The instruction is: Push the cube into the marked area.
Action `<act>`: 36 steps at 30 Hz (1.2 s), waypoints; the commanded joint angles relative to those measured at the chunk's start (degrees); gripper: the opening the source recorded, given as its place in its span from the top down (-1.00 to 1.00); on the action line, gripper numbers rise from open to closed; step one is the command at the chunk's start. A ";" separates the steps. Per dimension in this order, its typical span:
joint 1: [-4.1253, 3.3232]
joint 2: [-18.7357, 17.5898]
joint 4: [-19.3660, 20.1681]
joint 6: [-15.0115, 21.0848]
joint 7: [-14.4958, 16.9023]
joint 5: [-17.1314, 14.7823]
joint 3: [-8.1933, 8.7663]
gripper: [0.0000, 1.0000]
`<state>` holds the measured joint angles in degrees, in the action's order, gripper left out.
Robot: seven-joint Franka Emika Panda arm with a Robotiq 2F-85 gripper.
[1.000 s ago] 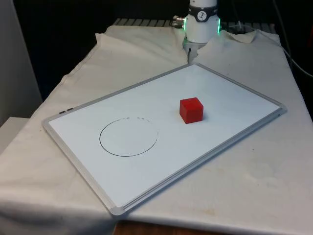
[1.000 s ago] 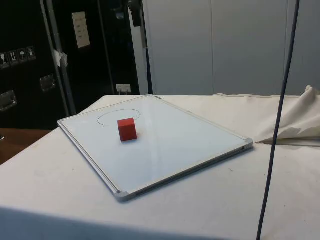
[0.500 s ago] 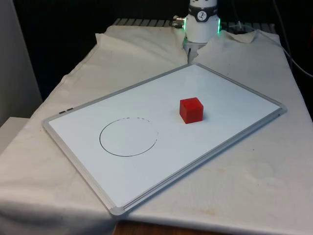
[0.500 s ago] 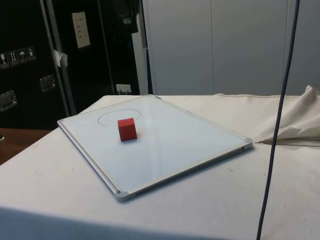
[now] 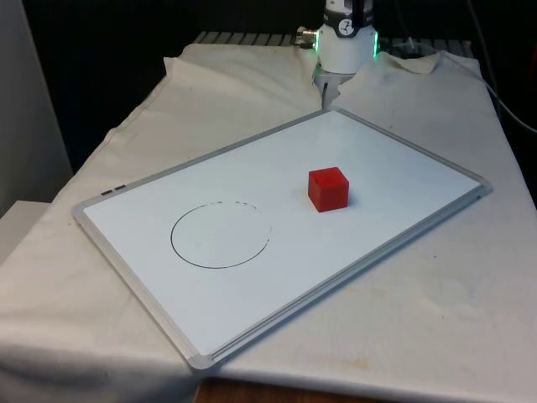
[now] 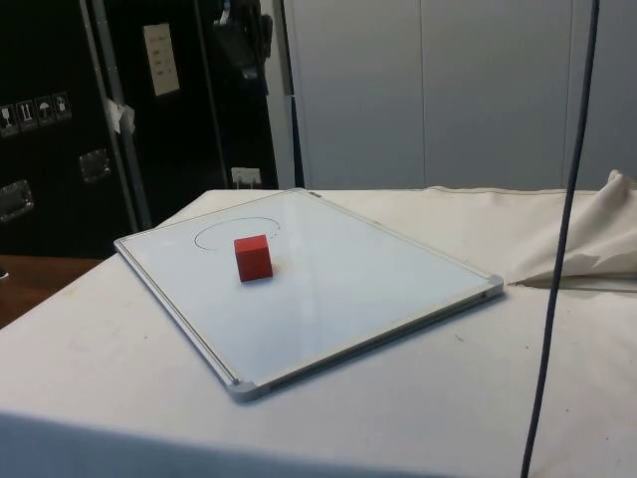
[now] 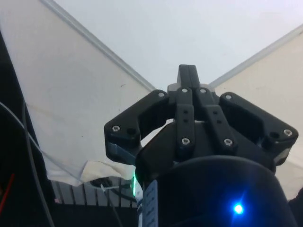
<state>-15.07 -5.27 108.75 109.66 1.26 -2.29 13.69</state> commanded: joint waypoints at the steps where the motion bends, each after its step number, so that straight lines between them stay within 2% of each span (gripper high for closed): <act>1: -0.11 -0.06 0.57 1.20 -0.34 -0.23 -0.11 0.99; 2: 0.00 -0.17 0.29 0.52 -0.11 0.00 -0.11 0.99; 11: -0.11 -2.06 3.44 6.02 -1.20 -0.40 -1.32 0.99; 12: 0.00 -1.83 2.98 4.87 -0.92 -0.11 -1.20 0.99; 14: -0.17 -2.81 4.18 7.39 -1.49 -0.52 -1.83 0.99; 20: -0.11 -4.47 5.44 10.43 -1.95 -0.92 -2.86 0.99; 21: 0.00 -4.24 5.10 9.40 -1.72 -0.57 -2.75 0.99; 23: -0.11 -5.39 5.84 11.80 -2.12 -1.15 -3.27 0.99; 29: 0.00 -7.33 6.13 14.78 -2.46 -1.89 -4.18 0.99; 30: 0.00 -7.28 5.84 13.87 -2.46 -1.38 -4.13 0.99; 36: 0.06 -9.11 6.30 17.48 -2.41 -2.86 -4.64 0.99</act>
<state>-15.07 -14.61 114.82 126.68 -1.20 -4.70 9.17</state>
